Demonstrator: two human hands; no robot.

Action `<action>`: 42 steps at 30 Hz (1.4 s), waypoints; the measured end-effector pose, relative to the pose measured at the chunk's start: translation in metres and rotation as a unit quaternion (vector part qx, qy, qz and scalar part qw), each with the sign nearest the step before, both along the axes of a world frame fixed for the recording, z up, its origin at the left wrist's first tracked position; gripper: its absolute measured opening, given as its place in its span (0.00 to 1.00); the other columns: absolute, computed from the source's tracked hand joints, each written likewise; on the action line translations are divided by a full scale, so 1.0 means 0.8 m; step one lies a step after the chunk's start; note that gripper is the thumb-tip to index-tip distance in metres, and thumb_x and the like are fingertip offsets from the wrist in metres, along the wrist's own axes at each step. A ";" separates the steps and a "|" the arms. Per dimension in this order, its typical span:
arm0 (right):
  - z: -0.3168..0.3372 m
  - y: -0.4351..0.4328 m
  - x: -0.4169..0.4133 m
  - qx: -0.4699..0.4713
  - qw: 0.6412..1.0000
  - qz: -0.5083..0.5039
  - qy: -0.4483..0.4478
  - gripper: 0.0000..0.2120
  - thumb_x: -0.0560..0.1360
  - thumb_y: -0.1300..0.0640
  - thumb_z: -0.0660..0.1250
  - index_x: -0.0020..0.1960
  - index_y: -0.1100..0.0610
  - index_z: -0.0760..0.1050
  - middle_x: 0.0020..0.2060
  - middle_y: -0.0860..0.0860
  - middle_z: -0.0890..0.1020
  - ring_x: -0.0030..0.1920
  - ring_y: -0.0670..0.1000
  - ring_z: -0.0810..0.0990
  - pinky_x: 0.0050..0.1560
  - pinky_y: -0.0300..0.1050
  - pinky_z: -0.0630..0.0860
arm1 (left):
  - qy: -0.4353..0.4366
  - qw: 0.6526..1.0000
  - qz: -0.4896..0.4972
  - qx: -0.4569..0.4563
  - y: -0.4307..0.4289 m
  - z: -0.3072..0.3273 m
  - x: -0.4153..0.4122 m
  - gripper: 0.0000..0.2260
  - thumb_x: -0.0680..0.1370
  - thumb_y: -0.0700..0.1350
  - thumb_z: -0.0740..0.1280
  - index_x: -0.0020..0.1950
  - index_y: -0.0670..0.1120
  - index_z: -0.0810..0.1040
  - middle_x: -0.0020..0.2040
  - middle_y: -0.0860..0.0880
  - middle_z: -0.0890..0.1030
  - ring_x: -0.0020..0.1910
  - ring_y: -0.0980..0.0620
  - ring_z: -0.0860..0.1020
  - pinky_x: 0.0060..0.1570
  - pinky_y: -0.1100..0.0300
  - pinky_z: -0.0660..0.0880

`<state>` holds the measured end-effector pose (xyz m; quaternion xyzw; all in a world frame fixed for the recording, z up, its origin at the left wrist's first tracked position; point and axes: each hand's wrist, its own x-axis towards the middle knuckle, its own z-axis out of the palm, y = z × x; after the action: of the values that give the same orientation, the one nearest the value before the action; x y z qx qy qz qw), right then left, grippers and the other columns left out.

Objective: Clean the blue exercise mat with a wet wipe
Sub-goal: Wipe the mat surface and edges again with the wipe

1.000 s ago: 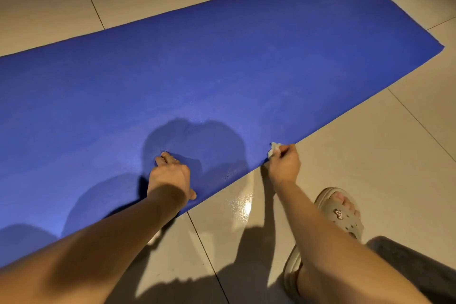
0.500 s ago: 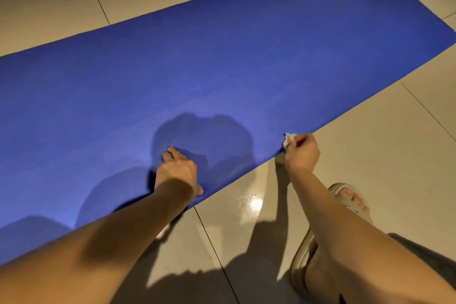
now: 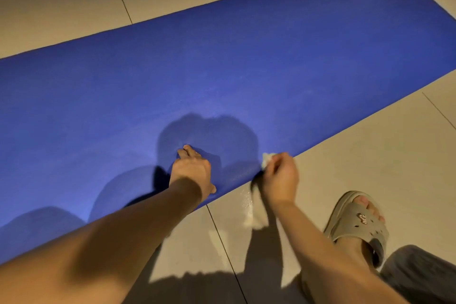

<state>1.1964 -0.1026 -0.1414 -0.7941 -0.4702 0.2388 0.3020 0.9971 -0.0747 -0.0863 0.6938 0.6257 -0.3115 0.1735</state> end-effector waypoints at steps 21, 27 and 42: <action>0.006 0.009 0.006 -0.063 0.994 0.041 -0.077 0.05 0.82 0.57 0.64 0.50 0.59 0.75 0.50 0.56 0.77 0.40 0.54 0.72 0.43 0.45 0.67 | -0.116 0.992 -0.008 0.055 -0.025 -0.016 -0.041 0.48 0.76 0.71 0.63 0.83 0.41 0.49 0.83 0.39 0.46 0.81 0.38 0.48 0.78 0.47 0.58; 0.011 -0.010 -0.028 -0.053 0.997 -0.013 -0.063 0.11 0.81 0.60 0.61 0.60 0.63 0.76 0.59 0.61 0.73 0.49 0.64 0.78 0.52 0.51 0.73 | -0.123 0.989 -0.077 0.028 -0.034 -0.008 -0.102 0.49 0.75 0.65 0.70 0.84 0.51 0.45 0.84 0.44 0.42 0.82 0.45 0.45 0.79 0.49 0.51; 0.023 -0.046 -0.125 -0.108 0.993 0.038 -0.038 0.11 0.79 0.60 0.64 0.38 0.60 0.70 0.34 0.55 0.74 0.36 0.59 0.73 0.36 0.46 0.62 | -0.011 0.997 0.066 0.041 -0.126 -0.010 -0.182 0.54 0.69 0.65 0.75 0.82 0.44 0.50 0.78 0.42 0.57 0.72 0.40 0.66 0.50 0.51 0.78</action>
<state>1.0967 -0.1398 -0.1228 -0.8119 -0.4833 0.2687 0.1871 0.8518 -0.1755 -0.0941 0.6611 0.6804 -0.2655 0.1719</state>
